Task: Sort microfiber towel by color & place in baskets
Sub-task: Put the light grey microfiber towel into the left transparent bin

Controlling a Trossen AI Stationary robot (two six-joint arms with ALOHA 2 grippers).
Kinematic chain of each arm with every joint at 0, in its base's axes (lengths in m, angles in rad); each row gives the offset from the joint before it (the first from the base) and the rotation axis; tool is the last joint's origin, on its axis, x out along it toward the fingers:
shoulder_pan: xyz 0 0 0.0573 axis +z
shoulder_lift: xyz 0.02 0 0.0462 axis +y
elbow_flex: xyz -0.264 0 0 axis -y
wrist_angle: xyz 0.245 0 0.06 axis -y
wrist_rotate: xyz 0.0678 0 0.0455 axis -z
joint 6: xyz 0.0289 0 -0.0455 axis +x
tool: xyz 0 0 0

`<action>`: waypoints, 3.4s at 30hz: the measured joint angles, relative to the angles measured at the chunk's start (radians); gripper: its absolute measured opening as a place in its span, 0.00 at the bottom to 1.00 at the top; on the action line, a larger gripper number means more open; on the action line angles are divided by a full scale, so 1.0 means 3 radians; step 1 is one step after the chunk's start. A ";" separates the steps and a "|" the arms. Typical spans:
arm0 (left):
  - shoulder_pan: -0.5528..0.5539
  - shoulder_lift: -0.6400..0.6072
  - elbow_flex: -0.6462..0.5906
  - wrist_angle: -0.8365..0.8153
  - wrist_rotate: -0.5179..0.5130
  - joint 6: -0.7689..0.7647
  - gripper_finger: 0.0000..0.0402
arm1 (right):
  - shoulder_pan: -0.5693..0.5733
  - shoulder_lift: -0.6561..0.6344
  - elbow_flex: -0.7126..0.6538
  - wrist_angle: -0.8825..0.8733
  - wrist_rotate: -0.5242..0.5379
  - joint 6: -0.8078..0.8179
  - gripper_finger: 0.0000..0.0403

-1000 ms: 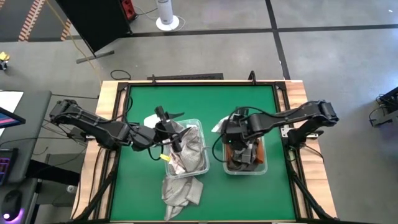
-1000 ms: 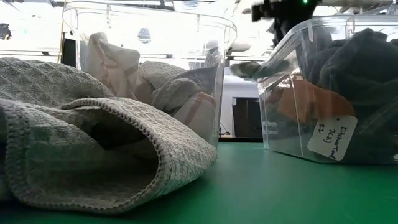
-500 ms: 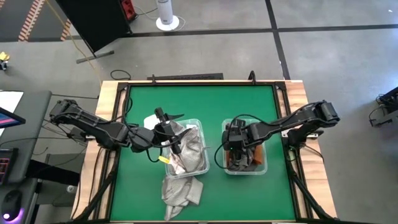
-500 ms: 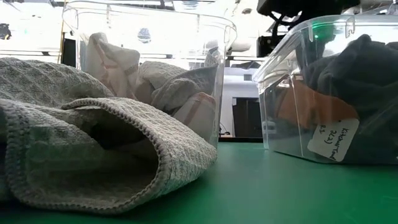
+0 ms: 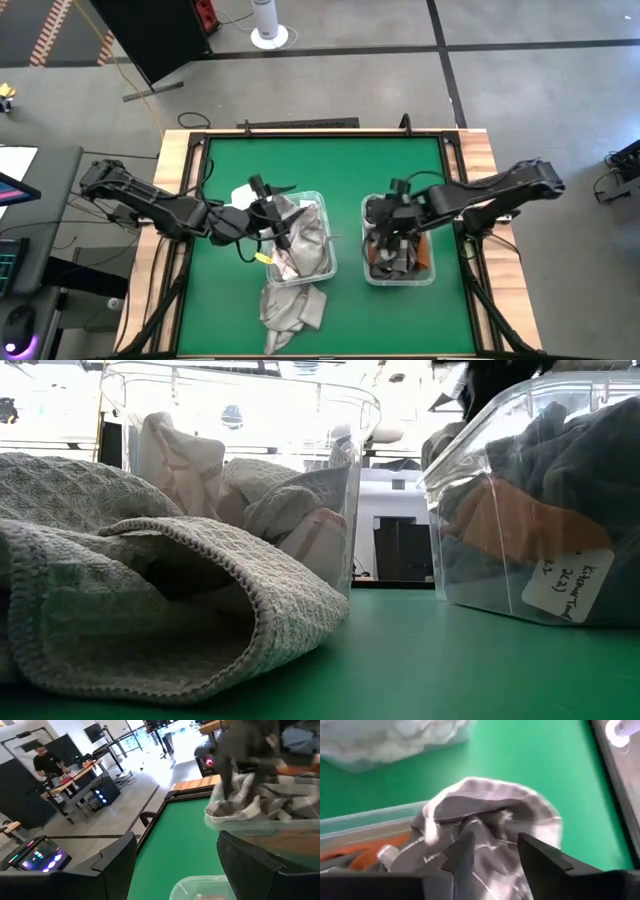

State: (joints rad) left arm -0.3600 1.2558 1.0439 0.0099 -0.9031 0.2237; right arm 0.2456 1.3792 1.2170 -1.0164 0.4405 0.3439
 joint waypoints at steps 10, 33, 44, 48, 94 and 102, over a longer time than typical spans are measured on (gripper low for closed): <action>-0.0475 -0.0123 0.0000 -0.0139 0.1457 0.0078 0.66 | 0.0320 -0.0705 -0.0353 0.0707 0.0485 -0.0091 0.46; -0.1495 0.0819 0.1121 -0.2696 0.1710 -0.2604 0.66 | 0.0444 -0.1010 -0.0818 0.1067 0.1395 0.0601 0.46; -0.1718 0.1408 0.1251 -0.3689 0.2046 -0.4098 0.66 | 0.0593 -0.0901 -0.0817 0.1552 0.1776 0.0291 0.46; -0.1818 0.1699 0.1251 -0.3526 0.2051 -0.3725 0.66 | 0.0592 -0.0902 -0.0817 0.1775 0.1782 0.0103 0.46; -0.1348 0.1723 0.0980 -0.2905 0.2452 -0.1736 0.00 | 0.1045 -0.0652 -0.0815 0.2192 0.1767 0.0389 0.46; -0.1341 0.0763 0.0985 -0.2194 0.1916 -0.1618 0.00 | 0.1027 -0.0652 -0.0815 0.2290 0.1768 0.0230 0.46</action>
State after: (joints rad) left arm -0.7624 1.4848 1.3396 -0.6483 -0.3284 -0.2617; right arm 0.5537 1.1836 0.9726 -0.3293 0.9710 0.4129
